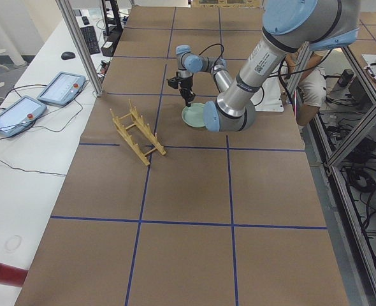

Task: Place plate on table
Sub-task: 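Carry the plate toward the robot and lower it flat onto the table, then open the left gripper and withdraw it from the plate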

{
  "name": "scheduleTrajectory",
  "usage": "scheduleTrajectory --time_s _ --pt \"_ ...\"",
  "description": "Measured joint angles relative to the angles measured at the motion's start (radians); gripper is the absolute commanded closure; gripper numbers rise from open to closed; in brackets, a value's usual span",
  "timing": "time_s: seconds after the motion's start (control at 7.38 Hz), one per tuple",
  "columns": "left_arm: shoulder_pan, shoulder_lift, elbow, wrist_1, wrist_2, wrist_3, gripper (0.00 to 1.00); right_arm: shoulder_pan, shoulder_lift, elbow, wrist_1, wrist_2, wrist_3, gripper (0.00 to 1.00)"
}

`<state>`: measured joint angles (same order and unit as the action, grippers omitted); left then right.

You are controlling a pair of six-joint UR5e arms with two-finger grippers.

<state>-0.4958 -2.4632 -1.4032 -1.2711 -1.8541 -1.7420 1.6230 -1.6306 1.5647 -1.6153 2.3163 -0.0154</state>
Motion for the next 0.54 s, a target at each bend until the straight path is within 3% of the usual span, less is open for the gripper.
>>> scheduleTrajectory --time_s 0.27,0.54 --pt "-0.053 0.004 -0.045 0.003 0.037 0.106 0.00 0.000 0.000 0.000 0.000 0.000 0.000 0.00" --pt "-0.254 0.075 -0.174 -0.027 -0.003 0.334 0.00 0.000 0.000 0.000 0.000 0.000 0.000 0.00"
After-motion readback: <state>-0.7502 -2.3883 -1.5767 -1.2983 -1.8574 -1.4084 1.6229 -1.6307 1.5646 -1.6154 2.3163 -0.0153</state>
